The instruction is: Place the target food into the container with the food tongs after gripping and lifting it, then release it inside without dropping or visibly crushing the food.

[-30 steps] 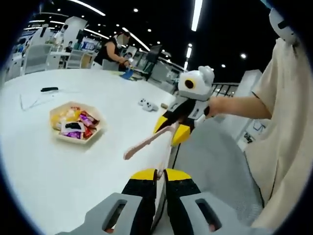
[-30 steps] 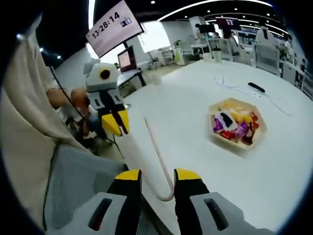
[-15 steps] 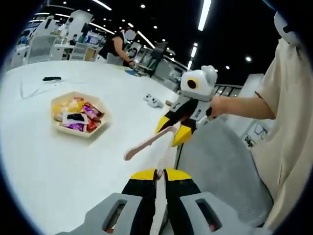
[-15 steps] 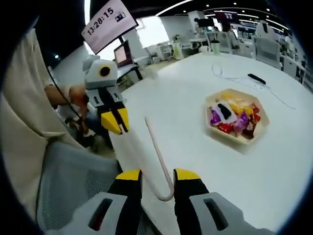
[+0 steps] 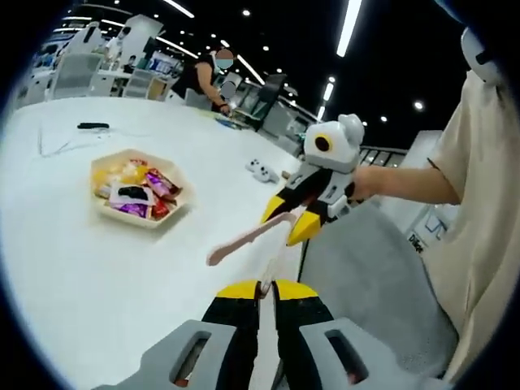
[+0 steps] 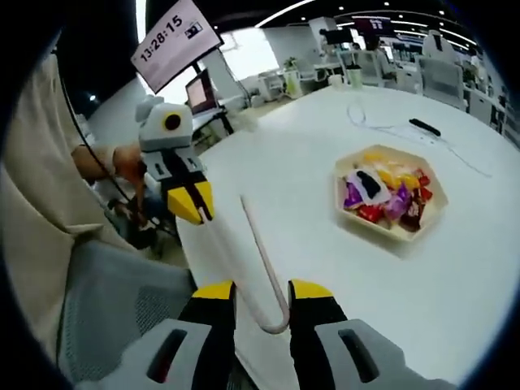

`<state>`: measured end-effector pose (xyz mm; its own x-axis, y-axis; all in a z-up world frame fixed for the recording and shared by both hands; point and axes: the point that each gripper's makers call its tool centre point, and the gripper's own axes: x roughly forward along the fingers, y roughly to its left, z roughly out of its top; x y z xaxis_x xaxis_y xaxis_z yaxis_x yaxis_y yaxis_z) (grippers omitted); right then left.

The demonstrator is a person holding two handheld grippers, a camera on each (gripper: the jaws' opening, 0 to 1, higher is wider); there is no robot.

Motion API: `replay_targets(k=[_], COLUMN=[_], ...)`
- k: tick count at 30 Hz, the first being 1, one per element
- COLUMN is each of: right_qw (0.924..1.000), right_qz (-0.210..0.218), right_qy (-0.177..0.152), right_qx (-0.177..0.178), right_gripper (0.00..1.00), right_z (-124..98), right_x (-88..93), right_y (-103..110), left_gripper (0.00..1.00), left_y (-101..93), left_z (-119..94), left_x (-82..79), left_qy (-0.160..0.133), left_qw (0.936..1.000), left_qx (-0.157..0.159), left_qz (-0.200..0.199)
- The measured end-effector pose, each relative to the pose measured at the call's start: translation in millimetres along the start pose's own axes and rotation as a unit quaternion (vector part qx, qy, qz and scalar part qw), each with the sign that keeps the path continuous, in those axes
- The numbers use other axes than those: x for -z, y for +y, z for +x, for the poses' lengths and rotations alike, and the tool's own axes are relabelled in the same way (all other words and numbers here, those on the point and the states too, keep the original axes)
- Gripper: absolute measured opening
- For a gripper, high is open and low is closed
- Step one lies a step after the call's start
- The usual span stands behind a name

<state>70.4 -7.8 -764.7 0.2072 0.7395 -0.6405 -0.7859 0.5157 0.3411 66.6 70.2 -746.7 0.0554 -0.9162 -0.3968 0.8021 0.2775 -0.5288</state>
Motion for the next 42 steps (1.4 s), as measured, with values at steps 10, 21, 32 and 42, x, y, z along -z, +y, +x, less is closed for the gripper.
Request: replay_targets(k=[10,21,32,42], right_qw=[1.0,0.9999,0.9995,0.9992], right_qz=[0.004,0.011,0.025,0.026], right_qy=[0.001,0.005,0.013,0.021], right_qx=[0.001,-0.007,-0.016,-0.02], right_gripper=[0.24,0.24,0.25,0.25], right_z=[-0.2,7.1,16.1,19.7], right_x=[2.0,4.4,14.8,21.0], right_y=[-7.9,-19.5,-29.9,-36.1], left_gripper=[0.04,0.03,0.03,0.03], left_y=[4.4,14.4,24.5,31.5], left_z=[7.3,13.4,22.2,29.4], left_x=[-1.4,0.3,8.1,14.5], left_qy=[-0.001,0.005,0.016,0.024], left_qw=[1.0,0.9999,0.9998,0.9995], left_qx=[-0.001,-0.003,-0.005,-0.006], left_qz=[-0.007,-0.009,-0.014,-0.022])
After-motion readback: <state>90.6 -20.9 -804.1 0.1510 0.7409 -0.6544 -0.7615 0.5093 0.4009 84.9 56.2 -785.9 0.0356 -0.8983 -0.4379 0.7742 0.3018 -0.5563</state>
